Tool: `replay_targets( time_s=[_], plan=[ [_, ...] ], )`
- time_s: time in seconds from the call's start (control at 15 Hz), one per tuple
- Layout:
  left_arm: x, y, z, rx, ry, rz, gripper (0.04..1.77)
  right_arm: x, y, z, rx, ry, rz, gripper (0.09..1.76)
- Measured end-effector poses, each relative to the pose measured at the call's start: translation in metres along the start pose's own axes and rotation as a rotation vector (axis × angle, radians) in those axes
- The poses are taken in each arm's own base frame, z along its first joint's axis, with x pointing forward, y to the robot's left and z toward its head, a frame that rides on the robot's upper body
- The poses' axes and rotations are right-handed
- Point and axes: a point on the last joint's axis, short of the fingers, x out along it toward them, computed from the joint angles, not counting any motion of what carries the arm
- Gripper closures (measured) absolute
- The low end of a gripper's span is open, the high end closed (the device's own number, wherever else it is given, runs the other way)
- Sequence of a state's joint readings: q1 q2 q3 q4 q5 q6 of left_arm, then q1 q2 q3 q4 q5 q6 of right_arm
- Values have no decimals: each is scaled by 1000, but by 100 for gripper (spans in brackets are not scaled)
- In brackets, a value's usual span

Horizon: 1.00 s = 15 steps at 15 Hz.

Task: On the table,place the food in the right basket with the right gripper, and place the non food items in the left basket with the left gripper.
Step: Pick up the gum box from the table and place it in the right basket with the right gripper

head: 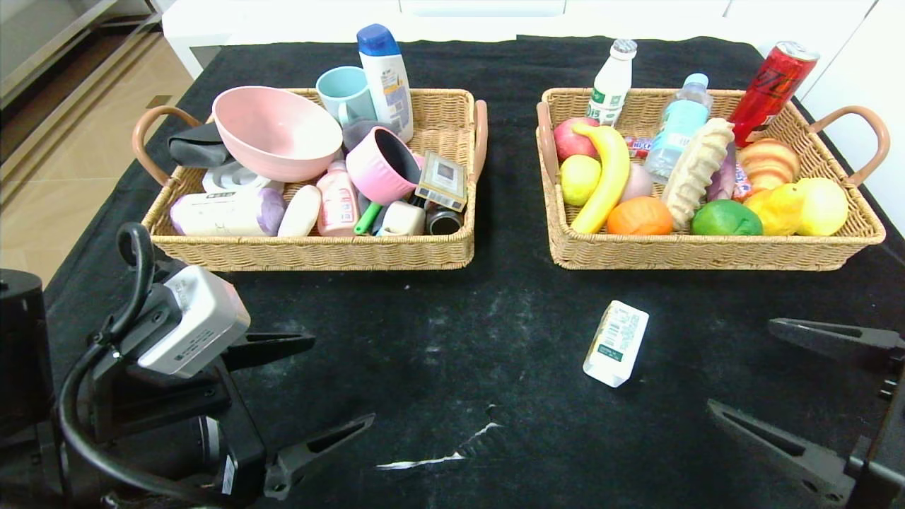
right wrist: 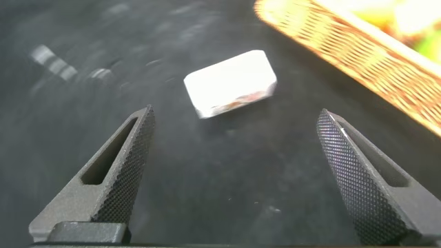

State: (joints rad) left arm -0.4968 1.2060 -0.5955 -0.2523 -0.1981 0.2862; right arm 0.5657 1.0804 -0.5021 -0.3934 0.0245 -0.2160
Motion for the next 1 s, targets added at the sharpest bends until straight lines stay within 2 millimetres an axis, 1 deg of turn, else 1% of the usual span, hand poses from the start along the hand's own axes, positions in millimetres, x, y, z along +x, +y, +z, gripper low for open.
replay_targets(
  time_s=[0.13, 0.27, 0.53, 0.67, 0.8, 1.0],
  plan=[
    [-2, -1, 1, 3, -8, -2, 10, 8, 6, 11, 93, 5, -72, 14],
    [-5, -4, 3, 12, -26, -13, 10, 19, 18, 23, 165, 6, -169, 14],
    [-9, -6, 4, 18, -39, -17, 9, 47, 41, 48, 313, 11, -346, 14],
    [-10, -6, 4, 17, -40, -17, 9, 63, 52, 52, 373, 28, -395, 14],
    [-10, -6, 3, 16, -39, -16, 9, 79, 59, 55, 437, 24, -459, 14],
    [-10, -6, 3, 14, -38, -15, 9, 92, 64, 56, 455, 31, -482, 14]
  ],
)
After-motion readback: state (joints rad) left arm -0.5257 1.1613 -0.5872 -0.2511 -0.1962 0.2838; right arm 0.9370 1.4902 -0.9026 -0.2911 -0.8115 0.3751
